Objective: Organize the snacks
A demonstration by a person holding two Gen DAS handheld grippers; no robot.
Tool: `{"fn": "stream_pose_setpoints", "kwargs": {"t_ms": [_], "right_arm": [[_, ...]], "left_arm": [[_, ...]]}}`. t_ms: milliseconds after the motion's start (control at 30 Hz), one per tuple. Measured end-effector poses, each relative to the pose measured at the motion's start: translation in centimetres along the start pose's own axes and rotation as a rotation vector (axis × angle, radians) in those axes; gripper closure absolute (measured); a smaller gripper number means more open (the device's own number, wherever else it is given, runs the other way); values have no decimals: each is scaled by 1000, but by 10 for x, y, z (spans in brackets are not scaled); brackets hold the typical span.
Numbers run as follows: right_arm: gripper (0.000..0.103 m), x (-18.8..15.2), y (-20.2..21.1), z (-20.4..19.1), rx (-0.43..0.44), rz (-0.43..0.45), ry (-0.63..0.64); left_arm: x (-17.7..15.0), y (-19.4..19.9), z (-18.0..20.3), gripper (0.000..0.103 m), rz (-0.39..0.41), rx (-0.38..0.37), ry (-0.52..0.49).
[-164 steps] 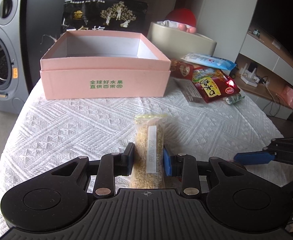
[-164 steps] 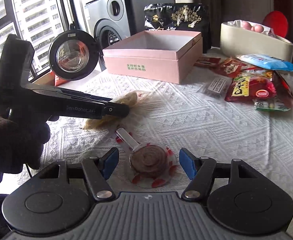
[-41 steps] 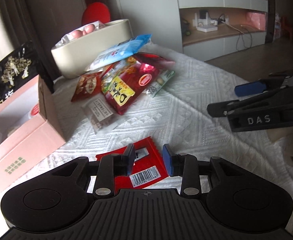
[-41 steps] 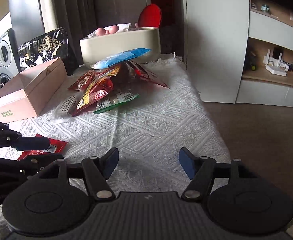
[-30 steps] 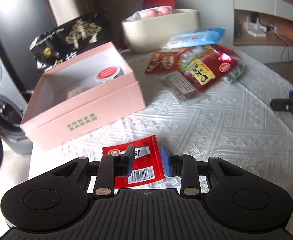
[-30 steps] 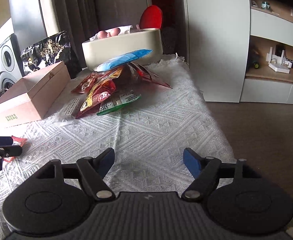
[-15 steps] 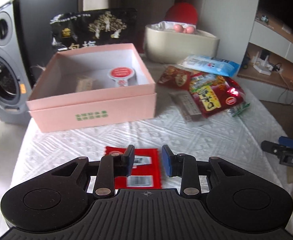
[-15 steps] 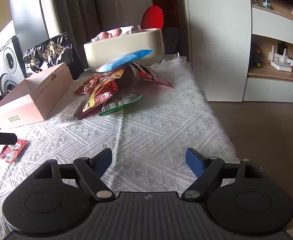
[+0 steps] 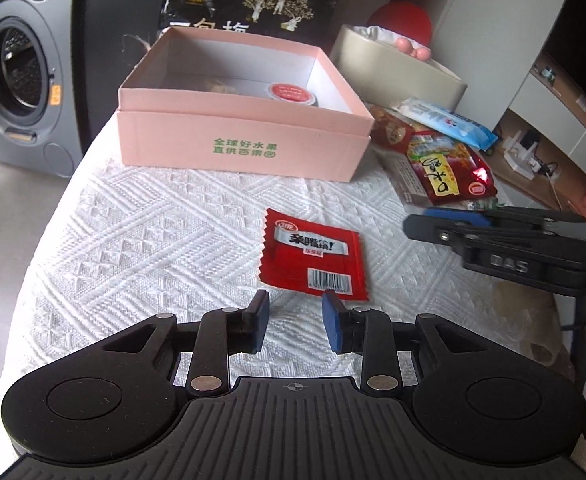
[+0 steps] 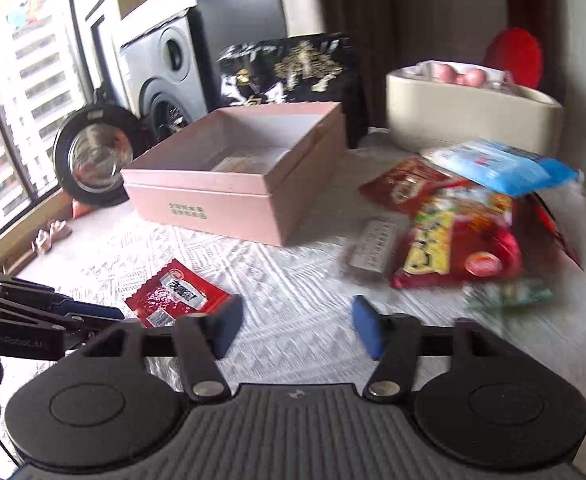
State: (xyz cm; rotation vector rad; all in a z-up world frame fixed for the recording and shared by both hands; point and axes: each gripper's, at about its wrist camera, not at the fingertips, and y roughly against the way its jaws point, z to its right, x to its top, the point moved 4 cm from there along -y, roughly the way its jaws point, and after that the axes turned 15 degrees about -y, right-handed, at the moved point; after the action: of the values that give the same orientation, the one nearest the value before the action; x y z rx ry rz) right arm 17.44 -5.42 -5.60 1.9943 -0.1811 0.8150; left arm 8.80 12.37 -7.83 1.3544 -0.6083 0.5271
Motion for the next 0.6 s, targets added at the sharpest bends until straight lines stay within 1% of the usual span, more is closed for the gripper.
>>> {"fn": "stream_pose_setpoints", "kwargs": {"t_ms": [33,167,233,333,400,500,533,600], "right_arm": [[85,5,-11,-6,-4,-8,18],[85,16,-41,-25,-59,7,133],[85,12,-44,-29,-40,-21,145],[85,-4,-31,-35,-7,-37,161],[85,-17,-17,-39,38,-63,152],[85,-37,5,-45,99,-96,154],[85,-41,12,-44,102,-95,147],[84,-45,27,-35,71,-64,127]], "left_arm": [[0,0,-2,70,4,-10,5],[3,-7,-14,70,15,-44,27],[9,-11,-21,70,29,-48,38],[18,-21,-31,70,44,-51,54],[27,-30,-34,70,56,-68,57],[40,-41,-32,70,72,-77,27],[43,-41,-30,70,73,-59,14],[47,-33,-23,70,89,12,-45]]}}
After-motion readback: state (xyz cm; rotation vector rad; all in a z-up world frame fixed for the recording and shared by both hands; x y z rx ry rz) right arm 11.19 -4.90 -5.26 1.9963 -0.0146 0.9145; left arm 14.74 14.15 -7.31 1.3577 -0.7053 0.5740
